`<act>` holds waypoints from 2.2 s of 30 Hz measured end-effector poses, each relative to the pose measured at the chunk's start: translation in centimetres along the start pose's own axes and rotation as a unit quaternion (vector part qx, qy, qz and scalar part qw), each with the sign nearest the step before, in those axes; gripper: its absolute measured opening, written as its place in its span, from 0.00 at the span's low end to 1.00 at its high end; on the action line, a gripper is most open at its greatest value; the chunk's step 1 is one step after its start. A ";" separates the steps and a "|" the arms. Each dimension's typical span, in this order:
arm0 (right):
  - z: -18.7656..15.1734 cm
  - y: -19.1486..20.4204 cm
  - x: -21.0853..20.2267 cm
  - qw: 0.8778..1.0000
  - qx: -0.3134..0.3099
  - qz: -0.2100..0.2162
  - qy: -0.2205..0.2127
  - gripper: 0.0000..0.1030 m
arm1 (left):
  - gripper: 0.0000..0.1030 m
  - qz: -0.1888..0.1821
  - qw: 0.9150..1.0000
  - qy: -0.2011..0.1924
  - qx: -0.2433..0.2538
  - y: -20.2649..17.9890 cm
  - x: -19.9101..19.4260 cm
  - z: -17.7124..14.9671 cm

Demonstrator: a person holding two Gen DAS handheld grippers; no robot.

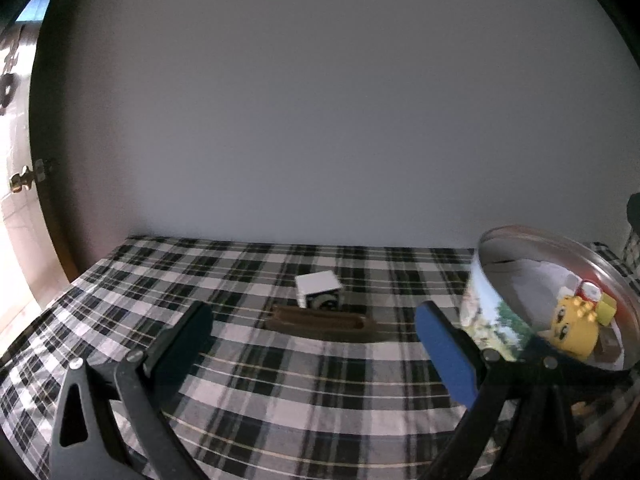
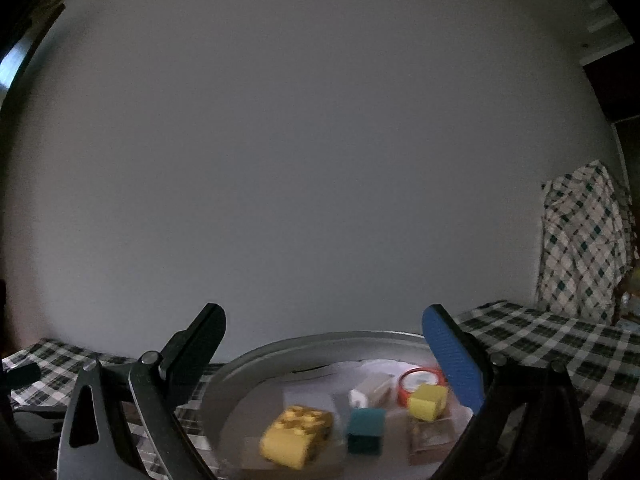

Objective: Organize rigid objects
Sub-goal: 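Withdraw both tools from the tin toward the white cube and comb, then grasp the white cube with the right tool while the left tool grasps the brown comb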

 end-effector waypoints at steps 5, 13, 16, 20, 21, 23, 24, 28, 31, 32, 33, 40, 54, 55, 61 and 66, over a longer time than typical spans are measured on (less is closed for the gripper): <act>0.1 2.2 0.3 1.000 -0.003 0.018 0.007 0.97 | 0.99 0.017 1.000 -0.001 -0.011 2.7 0.8 0.9; -0.1 6.5 1.5 0.997 -0.012 0.063 0.036 0.97 | 0.99 0.062 0.997 0.009 -0.048 7.8 2.7 2.3; -0.4 8.6 2.3 0.995 -0.015 0.088 0.055 0.97 | 0.99 0.078 0.995 0.018 -0.065 9.7 3.5 2.6; -1.0 12.0 3.5 0.989 -0.029 0.122 0.083 0.97 | 0.99 0.099 0.992 0.024 -0.074 11.8 4.2 3.0; -1.1 12.5 3.8 0.987 -0.033 0.127 0.088 0.97 | 0.99 0.110 0.991 0.027 -0.077 12.5 4.4 3.1; -1.5 14.3 4.7 0.983 -0.043 0.145 0.106 0.97 | 0.99 0.119 0.989 0.033 -0.082 13.3 4.8 3.1; -1.6 15.3 5.3 0.980 -0.051 0.152 0.115 0.97 | 0.99 0.123 0.988 0.040 -0.088 13.8 5.0 3.0; -1.7 17.1 6.3 0.976 -0.061 0.169 0.124 0.97 | 0.99 0.137 0.986 0.048 -0.084 15.2 5.5 3.2; -2.0 18.2 6.8 0.972 -0.066 0.180 0.135 0.97 | 0.99 0.151 0.983 0.048 -0.093 16.6 5.6 3.4; -2.0 18.6 6.7 0.971 -0.067 0.183 0.137 0.97 | 0.99 0.153 0.982 0.051 -0.100 16.9 5.7 3.3; -2.2 18.9 7.0 0.970 -0.069 0.186 0.142 0.97 | 0.99 0.155 0.980 0.057 -0.108 17.3 5.8 3.2; -3.8 23.9 9.4 0.942 -0.105 0.248 0.201 0.97 | 0.99 0.155 0.979 0.065 -0.111 17.6 6.1 3.0; -9.8 29.0 13.7 0.875 -0.124 0.309 0.352 0.43 | 0.99 0.120 0.983 0.107 -0.084 15.9 7.5 2.0; -9.6 28.9 13.6 0.877 -0.118 0.312 0.346 0.43 | 0.99 0.114 0.984 0.110 -0.082 15.6 7.6 1.9; -4.2 23.3 11.2 0.944 -0.075 0.231 0.222 0.43 | 0.99 0.047 0.992 0.110 -0.032 12.1 7.4 1.7; -2.7 17.8 8.6 0.963 -0.034 0.185 0.195 0.43 | 0.99 -0.032 0.991 0.122 0.045 7.1 6.9 0.6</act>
Point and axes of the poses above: each gripper's, at about its wrist camera, not at the fingertips, and x roughly the way its jaws point, y to its left, z to its top, the point moved 9 cm from there along x, roughly the way its jaws point, and after that the axes turned 15 degrees about -x, right-handed, at the moved point
